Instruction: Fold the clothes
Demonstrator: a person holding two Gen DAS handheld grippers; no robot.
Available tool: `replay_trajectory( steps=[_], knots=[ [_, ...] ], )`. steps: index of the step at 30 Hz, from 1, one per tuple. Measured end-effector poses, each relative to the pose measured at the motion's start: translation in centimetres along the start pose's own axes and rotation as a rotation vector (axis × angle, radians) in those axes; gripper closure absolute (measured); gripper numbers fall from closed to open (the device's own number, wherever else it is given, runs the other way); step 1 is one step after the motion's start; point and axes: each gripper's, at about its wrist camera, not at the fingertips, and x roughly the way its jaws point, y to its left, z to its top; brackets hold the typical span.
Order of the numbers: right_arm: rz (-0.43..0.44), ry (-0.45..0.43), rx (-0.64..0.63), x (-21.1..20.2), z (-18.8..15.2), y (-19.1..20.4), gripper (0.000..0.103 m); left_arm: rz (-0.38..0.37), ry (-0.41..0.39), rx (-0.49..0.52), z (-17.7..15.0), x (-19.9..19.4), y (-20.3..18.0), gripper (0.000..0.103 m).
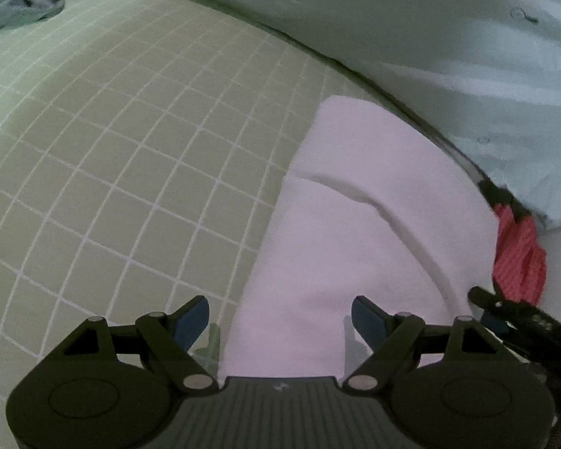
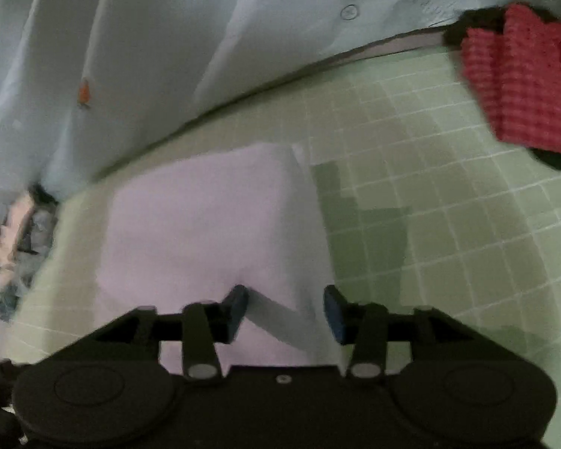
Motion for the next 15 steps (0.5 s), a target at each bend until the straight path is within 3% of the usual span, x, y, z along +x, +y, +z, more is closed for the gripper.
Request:
replay_trajectory(
  steps=[1,2,6,9,15],
  knots=[
    [0.016,0.000,0.022,0.1,-0.6,0.3,0.028,0.007,0.000,0.011,0.0,0.1,-0.1,0.018],
    [0.033,0.003,0.044,0.4,-1.2,0.7,0.025,0.014,0.000,0.021,0.0,0.2,-0.3,0.018],
    [-0.029,-0.003,0.051,1.6,-2.8,1.7,0.021,0.032,0.012,0.067,0.6,1.1,-0.4,0.017],
    [-0.068,-0.019,0.068,2.0,-3.2,2.3,0.009,0.038,0.031,0.104,1.4,2.5,-0.9,0.017],
    [-0.063,-0.005,0.119,2.7,-2.6,0.8,0.003,-0.007,0.059,0.137,2.4,4.4,-1.3,0.017]
  ],
)
